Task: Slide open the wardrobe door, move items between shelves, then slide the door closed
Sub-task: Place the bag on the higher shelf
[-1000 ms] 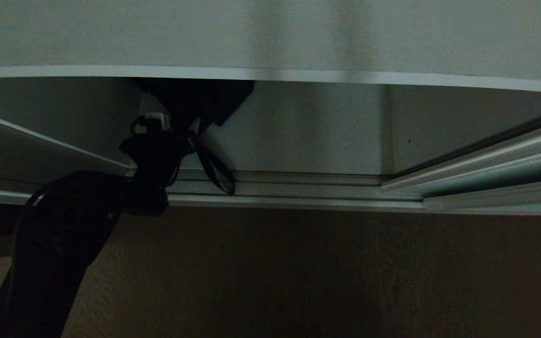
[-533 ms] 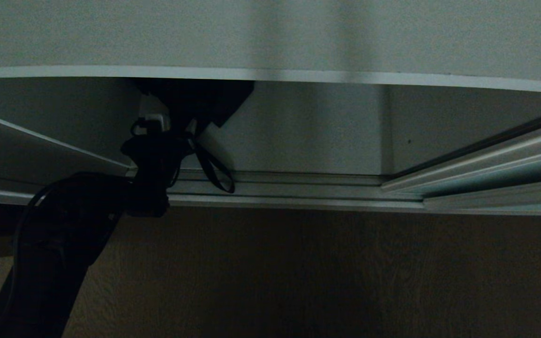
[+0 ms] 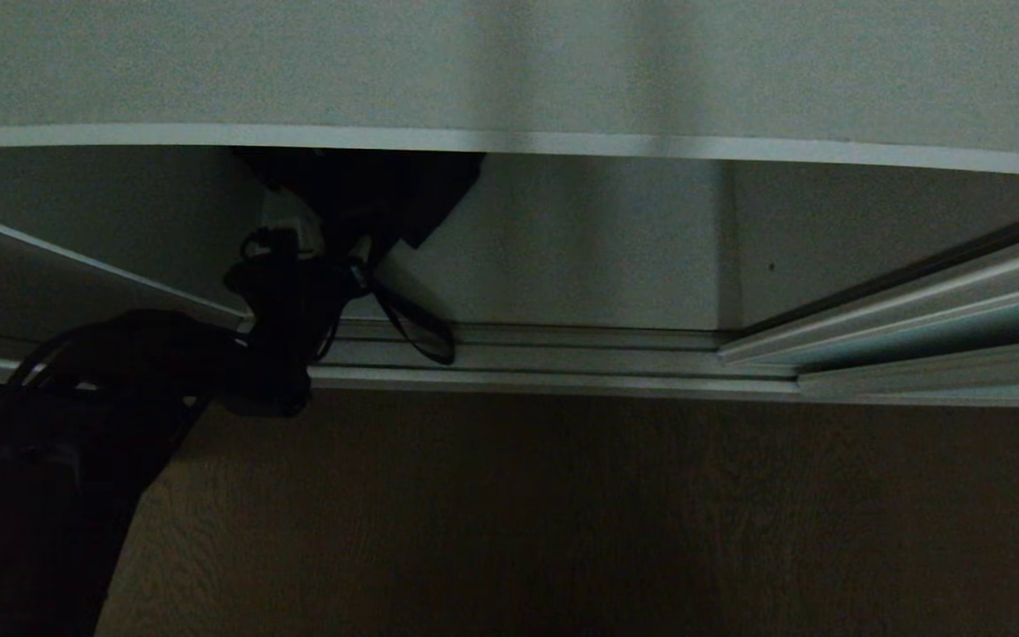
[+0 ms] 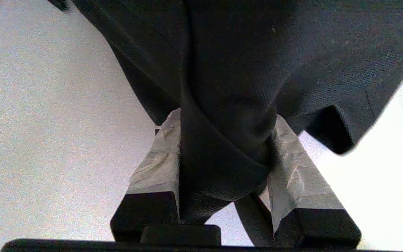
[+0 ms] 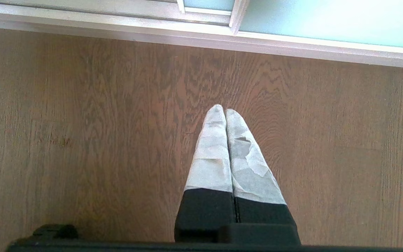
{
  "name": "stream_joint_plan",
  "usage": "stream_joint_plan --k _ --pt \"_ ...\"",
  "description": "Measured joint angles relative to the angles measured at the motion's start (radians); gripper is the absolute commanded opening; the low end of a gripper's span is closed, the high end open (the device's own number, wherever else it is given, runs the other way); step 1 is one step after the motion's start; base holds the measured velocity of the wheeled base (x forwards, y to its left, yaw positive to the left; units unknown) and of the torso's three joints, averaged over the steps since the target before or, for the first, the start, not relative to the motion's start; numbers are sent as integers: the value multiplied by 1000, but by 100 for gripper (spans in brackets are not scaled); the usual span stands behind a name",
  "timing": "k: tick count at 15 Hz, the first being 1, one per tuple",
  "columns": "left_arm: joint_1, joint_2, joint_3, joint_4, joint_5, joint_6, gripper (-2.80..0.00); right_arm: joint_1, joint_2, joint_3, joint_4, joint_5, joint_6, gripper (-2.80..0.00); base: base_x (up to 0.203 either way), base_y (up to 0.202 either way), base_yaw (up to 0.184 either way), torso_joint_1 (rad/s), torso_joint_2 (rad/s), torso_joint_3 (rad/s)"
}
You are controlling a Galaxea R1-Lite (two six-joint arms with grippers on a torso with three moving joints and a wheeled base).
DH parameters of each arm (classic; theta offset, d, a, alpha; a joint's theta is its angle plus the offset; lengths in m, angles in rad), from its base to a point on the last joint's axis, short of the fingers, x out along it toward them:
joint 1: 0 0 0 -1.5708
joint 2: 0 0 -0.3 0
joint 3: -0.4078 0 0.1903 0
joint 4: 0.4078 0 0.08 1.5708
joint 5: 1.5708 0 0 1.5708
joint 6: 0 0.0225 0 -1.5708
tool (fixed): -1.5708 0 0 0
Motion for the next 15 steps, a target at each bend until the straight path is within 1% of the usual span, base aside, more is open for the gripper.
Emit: stream_joint_plan --k 2,4,6,9,10,11,13,15 --pt "-24 -65 104 -2 -2 -28 -280 0 0 0 0 0 0 -280 0 0 0 0 0 0" --pt "-42 -115 160 1 -3 -33 -280 -1 0 0 0 0 0 -280 0 0 0 0 0 0" --pt "-54 -184 227 35 -1 -33 -280 0 0 0 0 0 0 -280 0 0 0 0 0 0" --pt "-82 -287 338 119 3 -32 -280 0 0 0 0 0 0 -280 0 0 0 0 0 0" --pt "-90 -310 359 124 3 -30 -280 0 0 0 0 0 0 -280 0 0 0 0 0 0" --pt "-100 -328 393 120 4 -26 -280 0 0 0 0 0 -1 -280 0 0 0 0 0 0" --pt "-131 -349 499 108 5 -18 -280 0 0 0 0 0 0 -280 0 0 0 0 0 0" --pt "-151 -340 554 34 23 -16 -280 -1 0 0 0 0 0 -280 0 0 0 0 0 0"
